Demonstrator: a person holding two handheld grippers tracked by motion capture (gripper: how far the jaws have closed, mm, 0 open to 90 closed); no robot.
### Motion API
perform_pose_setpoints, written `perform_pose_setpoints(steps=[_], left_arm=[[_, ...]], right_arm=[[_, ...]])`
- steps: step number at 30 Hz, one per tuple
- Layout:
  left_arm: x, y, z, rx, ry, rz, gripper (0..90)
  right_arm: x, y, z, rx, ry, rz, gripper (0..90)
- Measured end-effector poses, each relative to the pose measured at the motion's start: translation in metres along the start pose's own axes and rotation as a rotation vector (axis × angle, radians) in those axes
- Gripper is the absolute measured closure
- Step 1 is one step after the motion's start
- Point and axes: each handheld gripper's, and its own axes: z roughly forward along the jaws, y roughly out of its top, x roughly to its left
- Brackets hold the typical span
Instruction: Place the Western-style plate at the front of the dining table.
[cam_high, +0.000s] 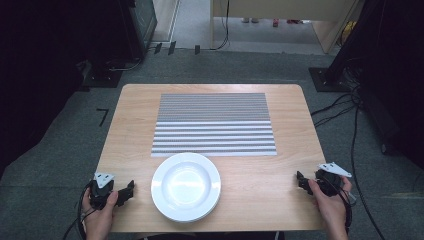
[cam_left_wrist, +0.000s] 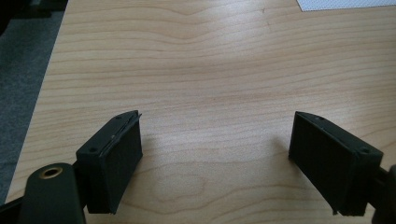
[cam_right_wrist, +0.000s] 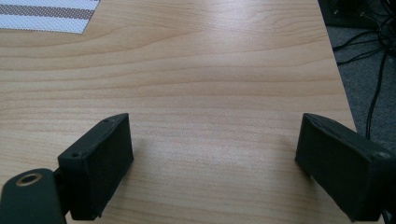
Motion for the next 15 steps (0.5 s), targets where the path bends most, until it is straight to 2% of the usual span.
perform_pose_setpoints(steps=[4,7,12,13,15], left_arm=[[0.002,0.000,-0.002,-0.009,-0.031,-0.043,17.3],[0.000,0.001,-0.005,-0.029,-0.036,-0.051,17.3],[-0.004,0.004,-0.012,-0.069,-0.047,-0.050,17.3],[-0.006,0.005,-0.015,-0.093,-0.077,-0.073,17.3],[-0.008,0.006,-0.017,-0.101,-0.092,-0.083,17.3]], right_arm=[[0.001,0.001,-0.001,0.008,-0.010,0.011,10.8],[0.003,0.002,-0.002,0.014,0.001,0.039,10.8],[0.011,0.006,-0.008,-0.022,0.013,0.039,10.8],[0.016,0.007,-0.010,-0.040,0.019,0.039,10.9],[0.020,0.008,-0.011,-0.047,0.028,0.033,11.0]])
